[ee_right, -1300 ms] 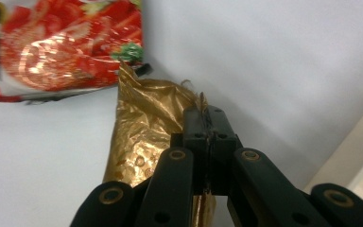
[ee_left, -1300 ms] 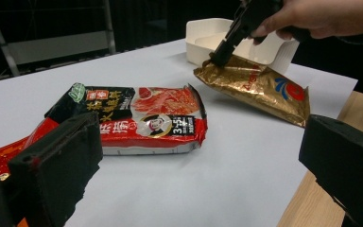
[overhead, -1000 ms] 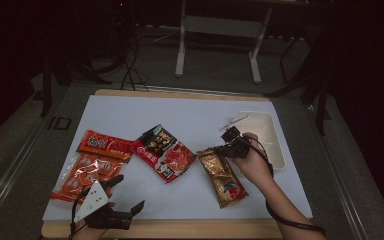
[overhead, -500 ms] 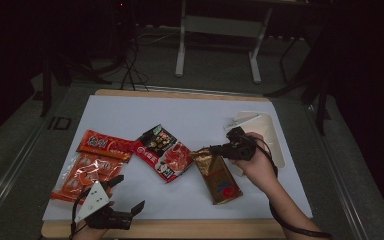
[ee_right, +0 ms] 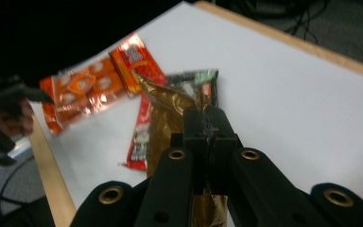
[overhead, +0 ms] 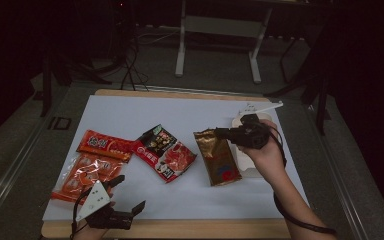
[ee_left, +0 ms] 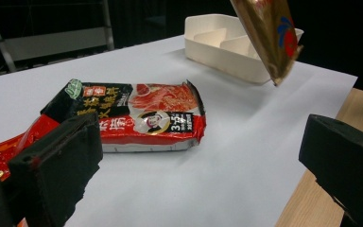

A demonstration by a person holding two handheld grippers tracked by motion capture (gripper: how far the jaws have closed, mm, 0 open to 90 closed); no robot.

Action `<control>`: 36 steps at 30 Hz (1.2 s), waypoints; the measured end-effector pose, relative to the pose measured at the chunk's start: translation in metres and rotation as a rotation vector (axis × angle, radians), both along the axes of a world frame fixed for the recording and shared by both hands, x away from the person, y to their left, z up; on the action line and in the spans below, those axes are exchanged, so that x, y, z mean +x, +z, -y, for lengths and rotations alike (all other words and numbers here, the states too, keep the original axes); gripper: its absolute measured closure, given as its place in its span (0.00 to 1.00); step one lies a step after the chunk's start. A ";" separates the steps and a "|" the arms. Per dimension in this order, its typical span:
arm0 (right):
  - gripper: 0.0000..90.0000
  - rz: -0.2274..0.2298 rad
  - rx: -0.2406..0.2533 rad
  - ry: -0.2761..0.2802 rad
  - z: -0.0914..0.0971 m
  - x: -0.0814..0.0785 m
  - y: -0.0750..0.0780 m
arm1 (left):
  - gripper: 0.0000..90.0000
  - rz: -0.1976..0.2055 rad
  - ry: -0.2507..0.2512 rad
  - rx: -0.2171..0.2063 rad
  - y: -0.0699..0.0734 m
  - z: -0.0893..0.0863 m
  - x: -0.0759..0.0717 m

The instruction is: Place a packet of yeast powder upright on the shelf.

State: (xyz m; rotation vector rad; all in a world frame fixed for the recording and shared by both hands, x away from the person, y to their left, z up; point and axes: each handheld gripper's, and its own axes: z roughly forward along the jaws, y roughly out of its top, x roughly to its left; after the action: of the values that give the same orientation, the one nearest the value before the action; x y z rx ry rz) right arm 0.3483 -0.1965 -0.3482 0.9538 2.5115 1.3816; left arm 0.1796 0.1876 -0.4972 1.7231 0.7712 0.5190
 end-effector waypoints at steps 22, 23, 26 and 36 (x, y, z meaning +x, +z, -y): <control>0.99 0.176 0.105 -0.079 0.031 0.027 0.031 | 0.01 -0.009 0.003 0.003 -0.001 -0.002 -0.002; 0.99 0.183 0.108 -0.089 0.035 0.029 0.033 | 0.01 -0.009 0.003 0.004 -0.001 -0.002 -0.002; 0.99 0.202 0.124 -0.112 0.045 0.036 0.037 | 0.01 -0.011 0.001 0.012 -0.002 -0.002 -0.002; 0.99 0.261 0.132 -0.184 0.074 0.061 0.044 | 0.01 -0.016 0.012 0.014 -0.003 -0.004 -0.005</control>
State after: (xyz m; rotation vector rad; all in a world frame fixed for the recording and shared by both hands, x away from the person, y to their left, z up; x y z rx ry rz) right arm 0.4095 -0.2700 -0.3047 0.9314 2.1117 1.5179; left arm 0.1742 0.1918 -0.5004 1.7379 0.7918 0.5202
